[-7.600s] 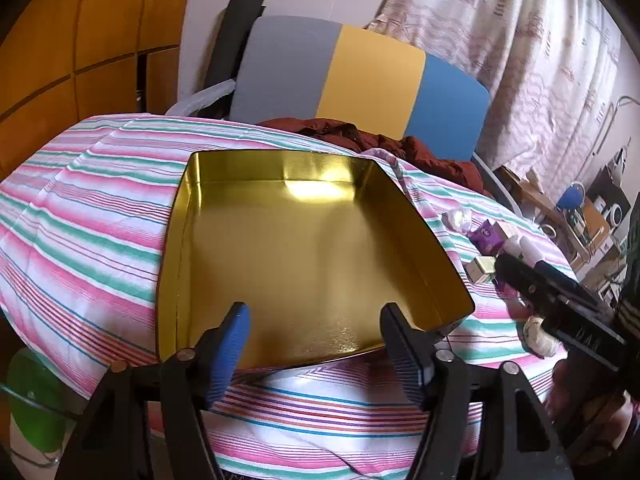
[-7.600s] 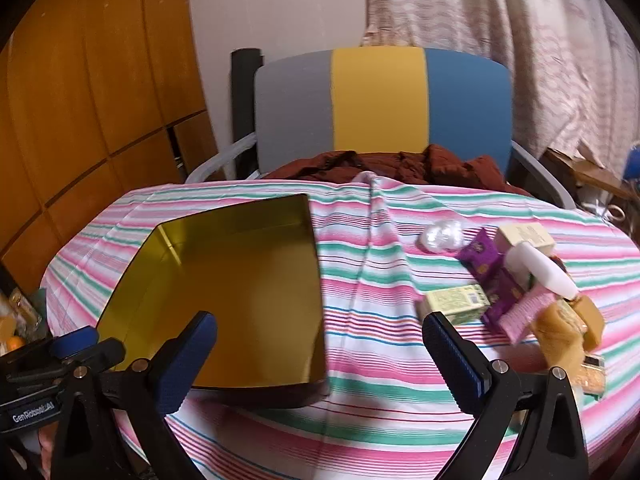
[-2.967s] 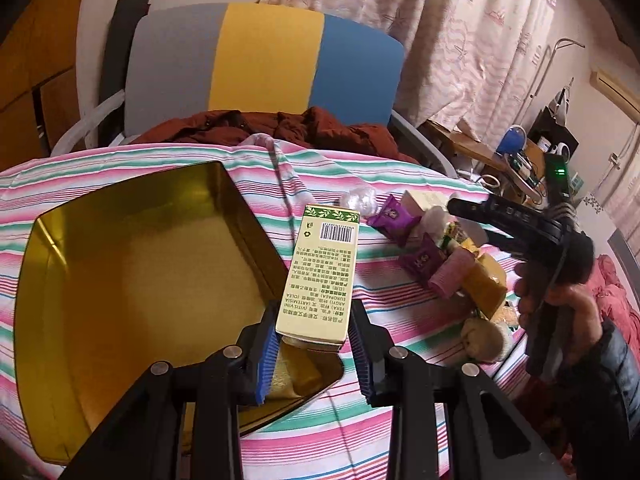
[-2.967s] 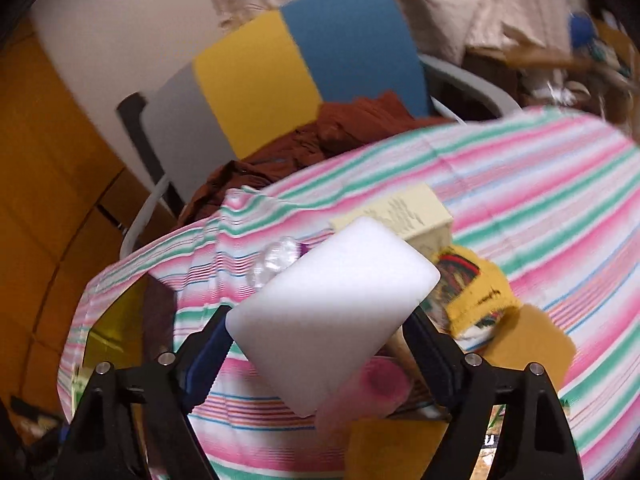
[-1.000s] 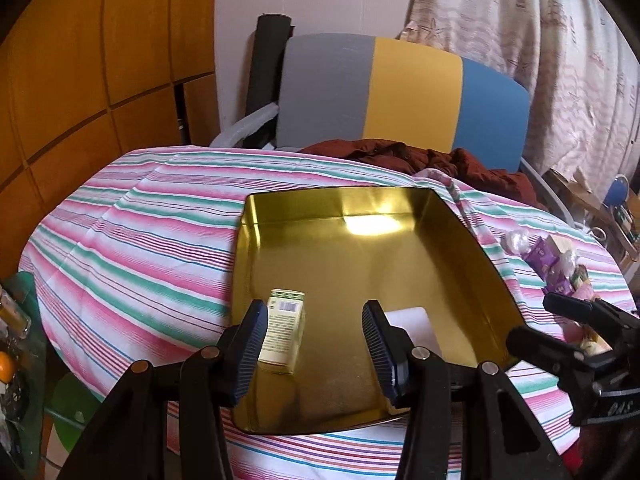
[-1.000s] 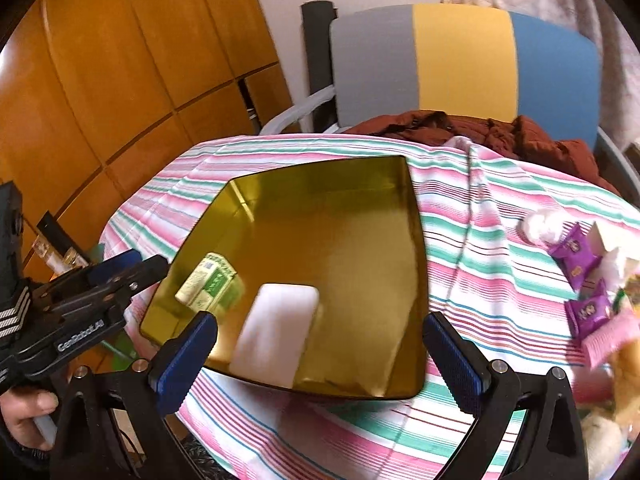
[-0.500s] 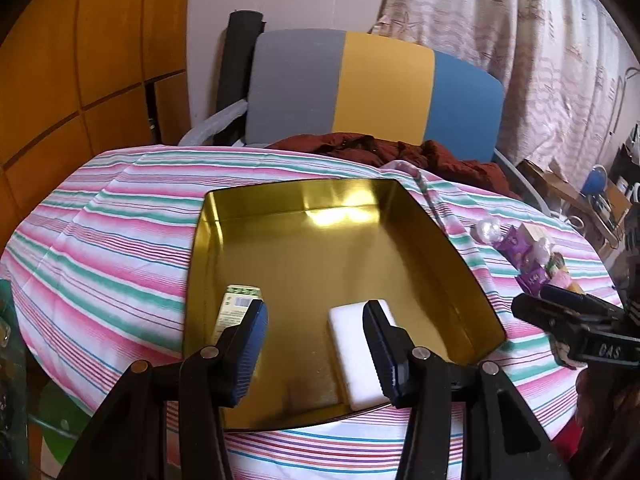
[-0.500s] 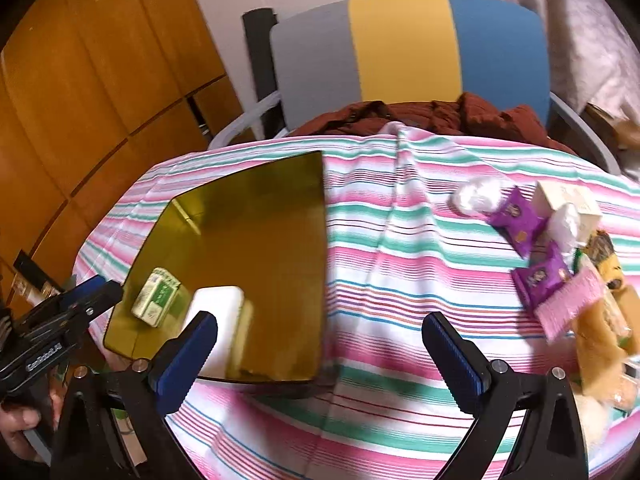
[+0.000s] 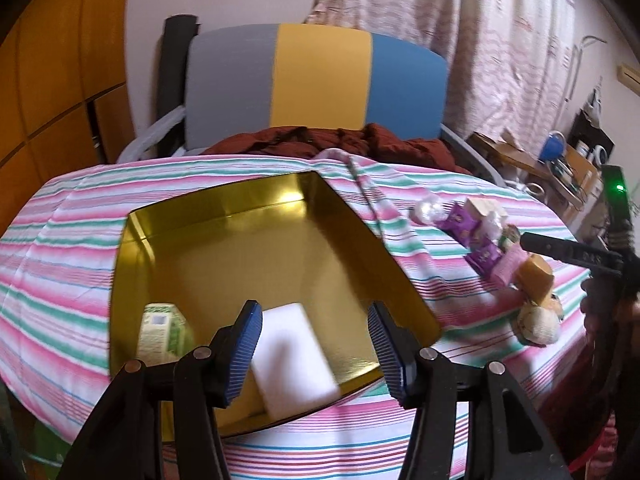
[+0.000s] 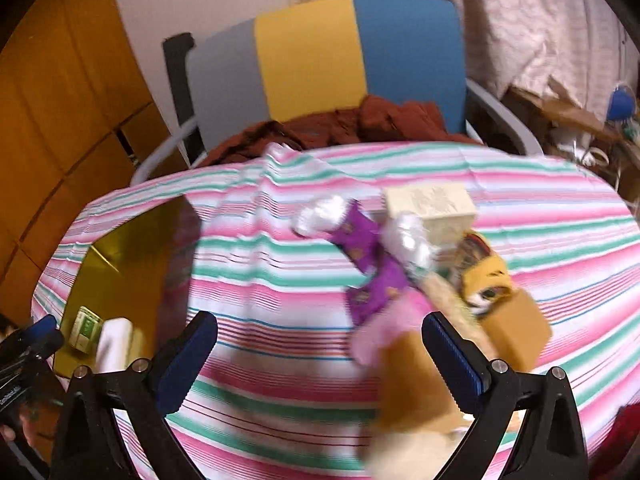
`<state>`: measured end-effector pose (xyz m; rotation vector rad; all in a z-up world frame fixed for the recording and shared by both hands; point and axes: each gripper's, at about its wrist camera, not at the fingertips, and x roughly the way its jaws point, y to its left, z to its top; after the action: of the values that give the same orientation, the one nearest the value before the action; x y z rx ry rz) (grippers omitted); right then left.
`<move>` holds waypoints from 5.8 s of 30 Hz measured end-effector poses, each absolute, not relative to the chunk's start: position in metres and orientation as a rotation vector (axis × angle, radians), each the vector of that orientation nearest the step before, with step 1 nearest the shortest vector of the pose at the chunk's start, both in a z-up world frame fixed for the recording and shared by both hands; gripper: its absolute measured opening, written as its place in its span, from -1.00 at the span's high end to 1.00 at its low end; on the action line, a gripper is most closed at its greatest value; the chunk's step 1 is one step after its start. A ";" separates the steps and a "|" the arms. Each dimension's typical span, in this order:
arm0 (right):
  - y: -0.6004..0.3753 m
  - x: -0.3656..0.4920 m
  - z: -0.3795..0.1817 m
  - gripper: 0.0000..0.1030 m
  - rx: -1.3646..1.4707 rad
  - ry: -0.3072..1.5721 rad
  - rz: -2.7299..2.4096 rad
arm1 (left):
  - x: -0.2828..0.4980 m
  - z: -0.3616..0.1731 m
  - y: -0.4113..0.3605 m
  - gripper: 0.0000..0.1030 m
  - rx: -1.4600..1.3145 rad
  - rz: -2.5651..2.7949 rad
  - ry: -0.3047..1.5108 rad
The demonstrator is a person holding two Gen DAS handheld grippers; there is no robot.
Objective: Organize objects
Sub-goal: 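Move both tools back over the pile of items, then grasp the pink hair roller with the left tool while the right tool grasps a yellow sponge, then carry the roller and sponge into the gold tray and open both tools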
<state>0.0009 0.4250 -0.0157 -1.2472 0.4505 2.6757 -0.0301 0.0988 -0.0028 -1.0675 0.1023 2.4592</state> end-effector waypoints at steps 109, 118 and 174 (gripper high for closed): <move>0.387 0.000 -0.036 0.30 -1.701 -0.100 2.822 | -0.031 -0.047 0.284 0.30 -0.999 2.023 0.346; 0.424 0.005 -0.025 0.32 -1.494 0.206 2.729 | -0.028 -0.023 0.249 0.30 -0.988 2.058 0.216; 0.202 -0.045 -0.010 -0.99 -1.340 0.155 2.982 | -0.067 -0.003 0.012 0.03 -1.074 2.791 -0.008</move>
<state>-0.0446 0.2017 -0.0098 -1.3399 0.1549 2.9819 -0.0672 0.0121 -0.0033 -1.0738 -0.0075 2.7913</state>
